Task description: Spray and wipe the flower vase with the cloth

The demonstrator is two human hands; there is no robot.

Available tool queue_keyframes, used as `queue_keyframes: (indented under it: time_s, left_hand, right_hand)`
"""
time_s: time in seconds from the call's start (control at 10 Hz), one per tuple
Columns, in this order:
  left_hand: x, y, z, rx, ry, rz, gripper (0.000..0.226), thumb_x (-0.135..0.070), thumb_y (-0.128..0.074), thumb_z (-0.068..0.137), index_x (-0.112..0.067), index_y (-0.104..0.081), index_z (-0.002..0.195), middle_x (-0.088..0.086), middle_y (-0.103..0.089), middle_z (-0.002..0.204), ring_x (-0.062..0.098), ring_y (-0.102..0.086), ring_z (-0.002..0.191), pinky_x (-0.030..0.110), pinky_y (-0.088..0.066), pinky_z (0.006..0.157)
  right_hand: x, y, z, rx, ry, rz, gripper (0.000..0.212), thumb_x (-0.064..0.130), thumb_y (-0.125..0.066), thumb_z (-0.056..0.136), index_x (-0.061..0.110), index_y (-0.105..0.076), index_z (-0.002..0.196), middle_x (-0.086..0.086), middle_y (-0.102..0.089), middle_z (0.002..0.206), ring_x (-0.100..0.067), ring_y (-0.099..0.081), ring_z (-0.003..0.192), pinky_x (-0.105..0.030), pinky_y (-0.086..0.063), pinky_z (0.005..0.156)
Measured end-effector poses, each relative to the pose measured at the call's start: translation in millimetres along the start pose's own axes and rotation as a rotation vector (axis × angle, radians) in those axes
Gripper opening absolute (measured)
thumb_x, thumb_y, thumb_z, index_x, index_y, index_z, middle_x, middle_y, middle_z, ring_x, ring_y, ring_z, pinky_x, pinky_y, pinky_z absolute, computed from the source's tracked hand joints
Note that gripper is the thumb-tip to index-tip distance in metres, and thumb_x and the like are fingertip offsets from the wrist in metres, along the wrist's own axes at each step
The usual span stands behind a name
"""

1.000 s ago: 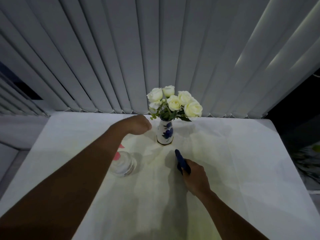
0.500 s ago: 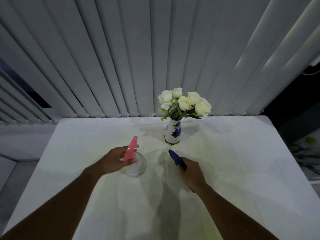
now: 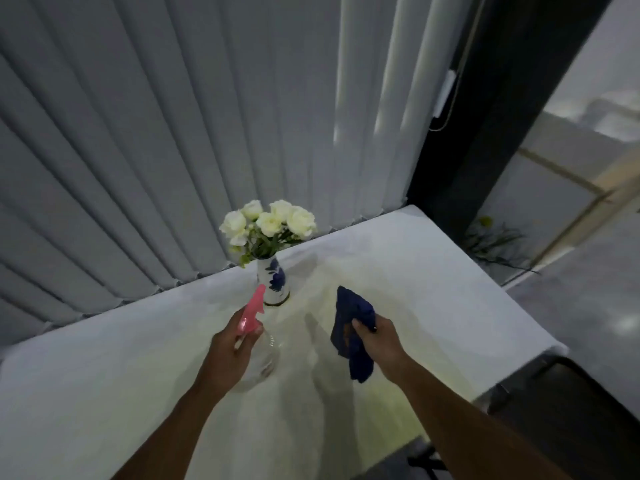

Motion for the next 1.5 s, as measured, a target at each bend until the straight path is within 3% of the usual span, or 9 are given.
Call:
queue_keyframes:
  time_s: [0.1, 0.2, 0.4, 0.6, 0.8, 0.9, 1.2, 1.3, 1.5]
  left_hand:
    - [-73, -58, 10, 0.165, -0.152, -0.047, 0.042, -0.029, -0.057, 0.102, -0.052, -0.049, 0.136, -0.009, -0.070, 0.113, 0.011, -0.068, 0.108, 0.019, -0.050, 0.087]
    - [-116, -103, 15, 0.257, -0.255, -0.062, 0.046, -0.034, -0.055, 0.103, -0.051, -0.046, 0.145, -0.014, -0.068, 0.120, 0.003, -0.066, 0.110, 0.023, -0.052, 0.096]
    - [-242, -263, -16, 0.531, -0.490, -0.102, 0.060, -0.024, -0.053, 0.105, -0.055, -0.035, 0.153, -0.023, -0.056, 0.147, -0.003, -0.057, 0.129, 0.024, -0.048, 0.104]
    - [-304, -411, -79, 0.748, -0.530, -0.121, 0.068, -0.020, -0.053, 0.105, -0.063, -0.028, 0.151, -0.029, -0.065, 0.124, -0.002, -0.066, 0.109, 0.020, -0.049, 0.090]
    - [-315, -516, -133, 0.885, -0.486, -0.148, 0.068, -0.015, -0.055, 0.102, -0.055, -0.033, 0.154, -0.027, -0.060, 0.130, 0.000, -0.064, 0.110, 0.026, -0.051, 0.098]
    - [-309, -547, -144, 0.881, -0.420, -0.140, 0.072, -0.007, -0.057, 0.100, -0.055, -0.037, 0.150, -0.031, -0.061, 0.126, -0.006, -0.064, 0.104, 0.012, -0.047, 0.092]
    - [-293, -574, -154, 0.819, -0.330, -0.156, 0.076, -0.011, -0.066, 0.097, -0.059, -0.039, 0.149, -0.017, -0.064, 0.140, 0.000, -0.059, 0.129, 0.015, -0.043, 0.108]
    - [-288, -574, -154, 0.851, -0.312, -0.114, 0.081, -0.013, -0.072, 0.093, -0.057, -0.037, 0.151, -0.026, -0.063, 0.136, -0.002, -0.059, 0.128, 0.031, -0.045, 0.114]
    - [-320, -541, -144, 0.843, -0.383, -0.045, 0.082, -0.059, -0.072, 0.083, -0.034, -0.043, 0.154, -0.021, -0.051, 0.152, 0.001, -0.048, 0.139, 0.030, -0.040, 0.118]
  right_hand:
    - [-10, 77, -15, -0.129, -0.058, 0.272, 0.018, 0.010, -0.071, 0.092, 0.009, -0.072, 0.110, -0.015, -0.076, 0.107, -0.032, -0.073, 0.099, -0.053, -0.058, 0.091]
    - [-19, 127, -27, -0.185, -0.083, 0.396, 0.029, 0.007, -0.072, 0.090, 0.009, -0.069, 0.119, -0.015, -0.075, 0.112, -0.032, -0.072, 0.104, -0.053, -0.058, 0.092]
    - [-90, 279, -86, -0.507, -0.205, 0.630, 0.021, -0.003, -0.060, 0.087, 0.013, -0.074, 0.088, -0.009, -0.071, 0.082, -0.017, -0.069, 0.067, -0.027, -0.052, 0.057]
    - [-192, 381, -150, -0.730, -0.369, 0.685, 0.055, 0.020, -0.084, 0.065, 0.007, -0.068, 0.116, -0.016, -0.076, 0.101, -0.034, -0.074, 0.089, -0.049, -0.060, 0.085]
    - [-253, 428, -191, -0.712, -0.498, 0.476, 0.062, -0.003, -0.086, 0.068, 0.010, -0.058, 0.123, -0.005, -0.066, 0.098, -0.022, -0.065, 0.091, -0.036, -0.056, 0.084]
    - [-293, 435, -190, -0.707, -0.523, 0.470, 0.054, -0.004, -0.073, 0.077, 0.007, -0.059, 0.128, -0.006, -0.070, 0.100, -0.016, -0.067, 0.083, -0.023, -0.054, 0.063]
    - [-327, 453, -211, -0.969, -0.460, 0.067, 0.023, 0.001, -0.058, 0.083, 0.019, -0.056, 0.097, -0.007, -0.063, 0.095, -0.022, -0.061, 0.085, -0.024, -0.045, 0.068]
    - [-332, 449, -212, -0.999, -0.447, -0.092, 0.043, -0.007, -0.052, 0.086, 0.008, -0.057, 0.126, -0.015, -0.058, 0.118, -0.021, -0.056, 0.096, -0.020, -0.042, 0.079]
    - [-266, 468, -195, -1.083, -0.242, -0.156, 0.049, -0.013, -0.051, 0.085, 0.006, -0.058, 0.131, -0.009, -0.058, 0.125, -0.012, -0.050, 0.109, -0.004, -0.031, 0.094]
Point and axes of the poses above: each hand's wrist, its own z-axis towards the middle knuckle, its own y-axis out of the back of the hand, x = y × z, the point moved 4 cm from there along z, towards the middle knuckle
